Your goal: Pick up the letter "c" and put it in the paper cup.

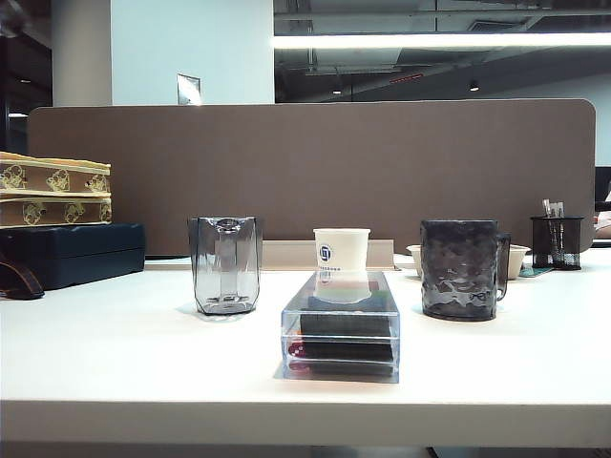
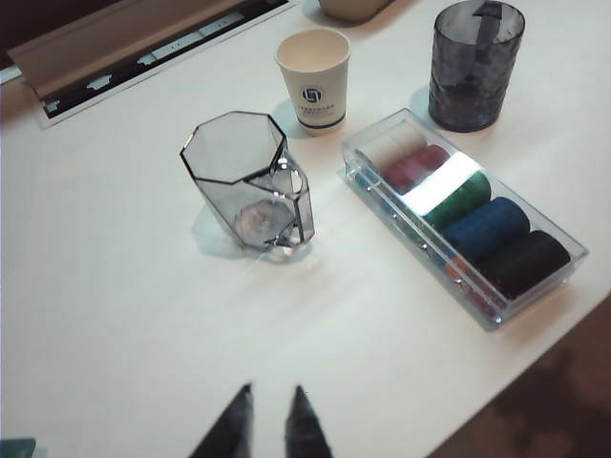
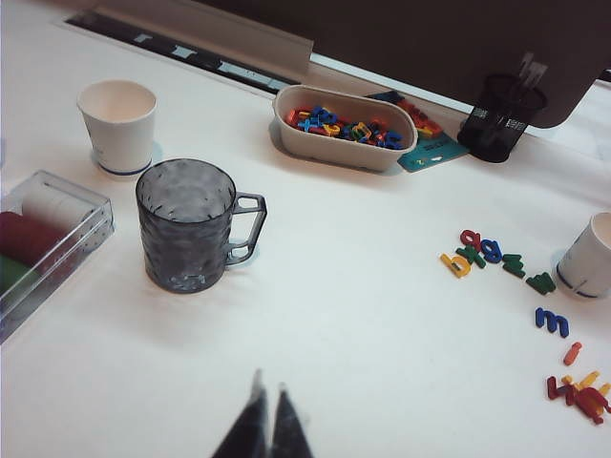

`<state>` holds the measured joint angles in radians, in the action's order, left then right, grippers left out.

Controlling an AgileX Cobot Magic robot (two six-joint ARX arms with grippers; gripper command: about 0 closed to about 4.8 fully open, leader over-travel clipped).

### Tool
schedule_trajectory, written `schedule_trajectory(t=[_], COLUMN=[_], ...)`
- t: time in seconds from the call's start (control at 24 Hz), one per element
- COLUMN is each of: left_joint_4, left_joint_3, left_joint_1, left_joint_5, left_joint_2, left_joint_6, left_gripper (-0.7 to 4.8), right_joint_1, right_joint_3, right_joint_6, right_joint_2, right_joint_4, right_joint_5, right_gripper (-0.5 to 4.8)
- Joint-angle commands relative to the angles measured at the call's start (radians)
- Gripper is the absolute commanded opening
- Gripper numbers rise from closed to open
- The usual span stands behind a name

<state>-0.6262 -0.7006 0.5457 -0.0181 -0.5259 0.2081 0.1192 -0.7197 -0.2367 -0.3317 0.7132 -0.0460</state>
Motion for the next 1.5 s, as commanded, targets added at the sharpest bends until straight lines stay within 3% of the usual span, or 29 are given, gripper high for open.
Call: schedule_trajectory(t=[0.04,0.38,0.54,1.0,1.5], left_joint_4=[-0.034,-0.139,-0.158,-0.164,0.089], left_joint_3=[0.012,0.014,0.015,0.017,0.214], left_joint_1=[0.000,0.000,0.000,0.000,-0.002], left_joint_5=[-0.001,0.000,-0.001,-0.001,0.045], left_joint_2=[0.040,0.066,0.066,0.058,0.211], left_joint_6=[-0.006,-0.006,-0.006,-0.008,-0.052], left_gripper=[0.51,0.47,-0.06,-0.05,-0.05], right_joint_1=[0.000,0.029,0.035,0.035,0.035], right_joint_3=[-0.004,-0.004,-0.003,-0.002,0.016], right_joint_6=[0.000,0.000,-0.007,-0.005,0.001], right_joint_2=[-0.001,-0.002,-0.002,-0.004,0.007], right_joint_4=[-0.004,0.008,0.040,0.046,-0.006], right_joint_5=[-0.002,-0.001,0.003,0.002,0.002], right_gripper=[0.16,0.11,0.09,0.35,0.30])
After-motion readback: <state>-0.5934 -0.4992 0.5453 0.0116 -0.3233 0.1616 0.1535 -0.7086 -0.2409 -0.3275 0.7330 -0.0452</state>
